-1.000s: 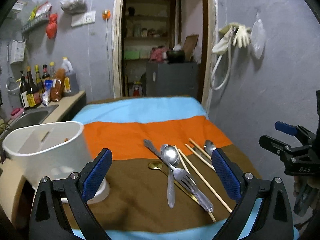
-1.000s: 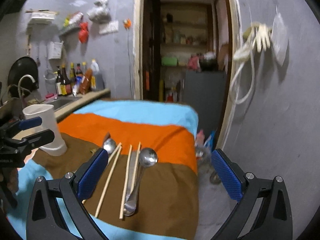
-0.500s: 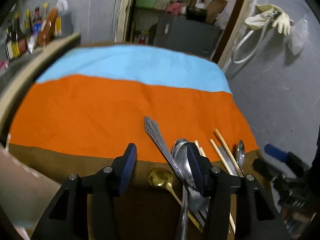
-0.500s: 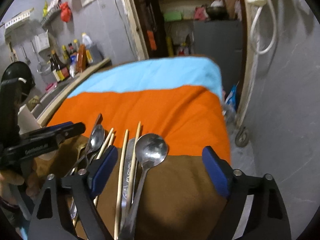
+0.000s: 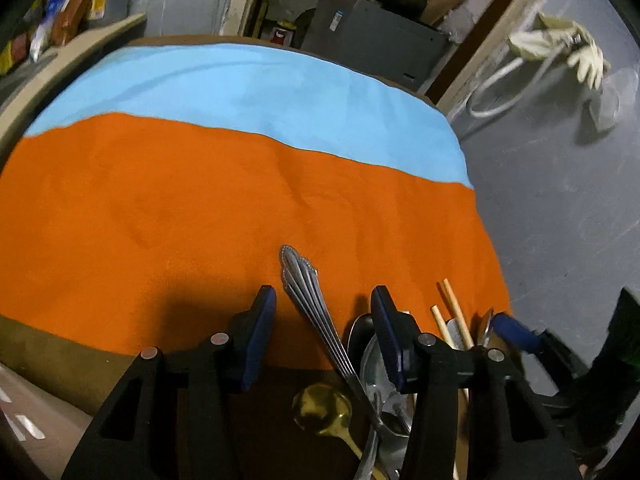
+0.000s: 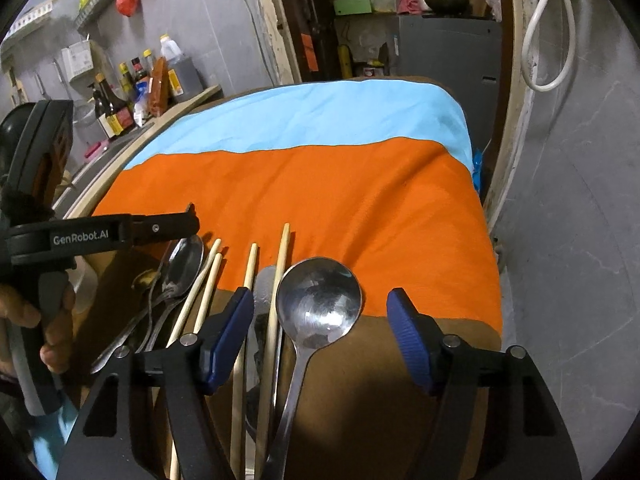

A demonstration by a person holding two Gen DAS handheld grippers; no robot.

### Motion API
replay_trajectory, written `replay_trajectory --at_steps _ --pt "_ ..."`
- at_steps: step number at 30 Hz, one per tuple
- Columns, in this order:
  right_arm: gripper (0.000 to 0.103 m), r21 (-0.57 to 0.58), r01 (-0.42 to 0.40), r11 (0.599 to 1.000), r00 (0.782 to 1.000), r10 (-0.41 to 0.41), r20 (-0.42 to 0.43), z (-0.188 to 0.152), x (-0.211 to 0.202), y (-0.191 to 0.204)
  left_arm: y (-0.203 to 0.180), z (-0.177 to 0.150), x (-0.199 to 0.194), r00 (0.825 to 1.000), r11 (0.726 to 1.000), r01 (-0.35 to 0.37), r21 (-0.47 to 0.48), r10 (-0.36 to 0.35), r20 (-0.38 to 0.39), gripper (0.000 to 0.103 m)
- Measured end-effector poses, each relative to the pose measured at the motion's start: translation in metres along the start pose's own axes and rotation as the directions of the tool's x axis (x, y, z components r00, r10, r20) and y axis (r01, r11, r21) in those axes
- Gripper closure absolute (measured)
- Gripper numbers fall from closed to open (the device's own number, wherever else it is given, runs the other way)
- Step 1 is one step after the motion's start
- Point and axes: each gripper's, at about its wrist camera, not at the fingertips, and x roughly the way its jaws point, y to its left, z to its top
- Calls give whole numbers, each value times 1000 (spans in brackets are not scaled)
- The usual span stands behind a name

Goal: Organize utensils
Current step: 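Lower the left gripper onto the fork while the right gripper grasps a silver spoon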

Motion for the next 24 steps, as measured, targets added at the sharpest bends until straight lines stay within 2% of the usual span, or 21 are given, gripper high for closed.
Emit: replay_trajectory --at_steps 2,6,11,13,15,16,21,24 --pt "43 10 -1 1000 1000 1 3 1 1 -1 5 0 -3 1000 999 26 -18 -26 3 62" --pt "49 45 -9 999 1000 8 7 2 4 -4 11 0 -5 999 999 37 -28 -37 11 74" --pt "49 39 -12 999 1000 13 -5 4 9 -1 7 2 -2 999 999 36 -10 -35 12 74" --pt "49 39 -16 999 1000 16 -7 4 10 0 6 3 0 1000 1000 13 -4 -13 13 83" --pt "60 47 -22 999 1000 22 -6 4 10 -2 8 3 2 1000 1000 19 -15 -19 19 86" --pt "61 55 -28 998 1000 28 -4 4 10 -3 8 3 1 999 1000 23 -17 -23 23 88" --pt "62 62 -47 997 999 46 17 2 4 -4 8 0 -5 998 998 55 -30 -54 42 99" --pt "62 57 -62 996 997 59 51 1 -3 -1 4 -5 -11 995 996 88 -22 -86 53 101"
